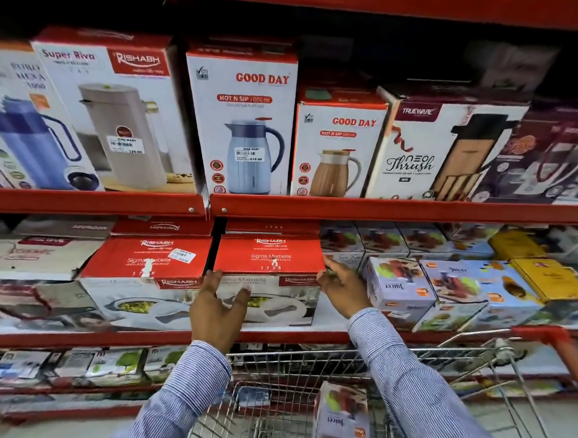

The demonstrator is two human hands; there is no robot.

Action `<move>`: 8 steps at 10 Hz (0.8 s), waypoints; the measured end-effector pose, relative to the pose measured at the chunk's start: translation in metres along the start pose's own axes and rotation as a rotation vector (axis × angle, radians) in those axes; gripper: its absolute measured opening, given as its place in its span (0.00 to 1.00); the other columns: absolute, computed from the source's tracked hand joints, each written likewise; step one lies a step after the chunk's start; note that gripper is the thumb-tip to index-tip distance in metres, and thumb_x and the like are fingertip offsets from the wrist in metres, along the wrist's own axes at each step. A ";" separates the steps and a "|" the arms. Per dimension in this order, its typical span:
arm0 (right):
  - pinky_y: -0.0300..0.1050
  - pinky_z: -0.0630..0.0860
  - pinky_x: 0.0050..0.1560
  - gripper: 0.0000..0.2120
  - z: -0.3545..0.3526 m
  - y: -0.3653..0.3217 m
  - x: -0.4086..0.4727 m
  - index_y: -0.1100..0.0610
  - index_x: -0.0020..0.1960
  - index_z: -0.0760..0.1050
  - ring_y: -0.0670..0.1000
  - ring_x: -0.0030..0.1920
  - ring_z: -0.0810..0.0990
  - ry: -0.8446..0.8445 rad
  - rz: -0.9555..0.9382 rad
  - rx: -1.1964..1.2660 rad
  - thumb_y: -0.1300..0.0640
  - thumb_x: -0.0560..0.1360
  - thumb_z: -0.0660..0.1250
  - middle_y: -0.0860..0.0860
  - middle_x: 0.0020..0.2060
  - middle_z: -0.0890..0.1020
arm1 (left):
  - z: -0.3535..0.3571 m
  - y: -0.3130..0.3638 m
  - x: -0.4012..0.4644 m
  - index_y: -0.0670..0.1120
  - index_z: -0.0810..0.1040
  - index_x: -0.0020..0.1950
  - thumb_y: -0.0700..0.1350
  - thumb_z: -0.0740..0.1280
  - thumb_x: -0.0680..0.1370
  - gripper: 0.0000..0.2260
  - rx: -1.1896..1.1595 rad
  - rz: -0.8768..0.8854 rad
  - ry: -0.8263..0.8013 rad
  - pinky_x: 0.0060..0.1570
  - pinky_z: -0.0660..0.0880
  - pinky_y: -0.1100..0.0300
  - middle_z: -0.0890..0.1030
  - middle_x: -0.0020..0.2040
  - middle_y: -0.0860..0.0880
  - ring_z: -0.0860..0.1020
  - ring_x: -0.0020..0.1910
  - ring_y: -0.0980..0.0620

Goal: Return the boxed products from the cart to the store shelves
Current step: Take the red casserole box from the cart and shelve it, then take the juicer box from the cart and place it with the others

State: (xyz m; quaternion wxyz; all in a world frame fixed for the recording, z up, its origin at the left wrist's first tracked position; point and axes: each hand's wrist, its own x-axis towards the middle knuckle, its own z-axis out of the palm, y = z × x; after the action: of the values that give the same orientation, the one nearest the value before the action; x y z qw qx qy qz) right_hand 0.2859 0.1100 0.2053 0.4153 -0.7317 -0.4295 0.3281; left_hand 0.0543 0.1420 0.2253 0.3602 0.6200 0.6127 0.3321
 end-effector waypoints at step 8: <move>0.47 0.70 0.62 0.18 -0.013 0.270 -0.099 0.63 0.60 0.78 0.60 0.62 0.77 -0.043 0.661 -0.107 0.53 0.76 0.62 0.61 0.59 0.81 | 0.197 -0.108 -0.098 0.41 0.79 0.58 0.43 0.68 0.76 0.13 -0.135 -0.696 -0.713 0.53 0.74 0.51 0.80 0.59 0.41 0.77 0.54 0.44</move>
State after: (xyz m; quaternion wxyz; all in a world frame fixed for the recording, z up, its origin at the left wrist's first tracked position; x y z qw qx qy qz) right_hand 0.3519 -0.0602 -0.0168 0.2384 -0.8451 -0.1943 0.4373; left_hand 0.1633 0.0353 0.0339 0.6758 0.4293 0.5992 -0.0014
